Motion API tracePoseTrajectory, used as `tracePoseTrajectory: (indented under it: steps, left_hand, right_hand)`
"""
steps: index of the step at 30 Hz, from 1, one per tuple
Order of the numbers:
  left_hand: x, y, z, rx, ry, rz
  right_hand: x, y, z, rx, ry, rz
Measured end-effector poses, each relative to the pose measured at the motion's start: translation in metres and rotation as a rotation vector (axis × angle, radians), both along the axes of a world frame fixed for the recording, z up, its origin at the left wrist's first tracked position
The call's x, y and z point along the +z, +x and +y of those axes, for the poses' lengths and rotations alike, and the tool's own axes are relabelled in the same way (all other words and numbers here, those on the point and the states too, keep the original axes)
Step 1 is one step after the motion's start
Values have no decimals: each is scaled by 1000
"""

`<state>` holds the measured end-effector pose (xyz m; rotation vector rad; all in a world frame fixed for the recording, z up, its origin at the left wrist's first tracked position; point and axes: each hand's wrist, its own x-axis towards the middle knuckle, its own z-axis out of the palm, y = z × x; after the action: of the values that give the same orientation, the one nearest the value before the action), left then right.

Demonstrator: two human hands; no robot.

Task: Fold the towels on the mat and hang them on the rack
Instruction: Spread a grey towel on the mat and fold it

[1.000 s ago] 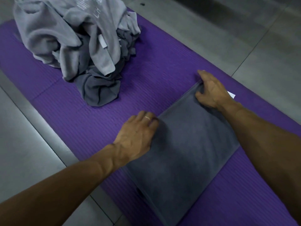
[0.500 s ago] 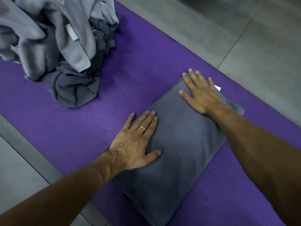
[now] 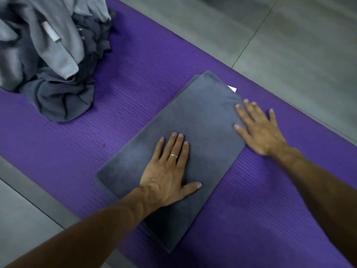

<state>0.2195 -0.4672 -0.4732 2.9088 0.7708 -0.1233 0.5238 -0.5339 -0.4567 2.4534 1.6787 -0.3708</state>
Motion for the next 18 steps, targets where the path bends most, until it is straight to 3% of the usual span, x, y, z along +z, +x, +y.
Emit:
tracePoseTrajectory:
  steps: [2,5,9,12,18]
  left_hand:
    - [0,0,-3,2,3,15]
    - [1,2,-17,-45,2,-39]
    - [-5,-5,-52,-226,-32,-89]
    - [-5,-18,-65,-301,2,-7]
    - [-4,-55,-66,-424,49,-58]
  right_hand:
    - [5,8,8,-168,25,77]
    - [10,-1,17,-296,230,95]
    - [26,4,18,-621,266,397]
    - [38,9,-11,-664,239,400]
    - [39,-17,-136,-740,173,310]
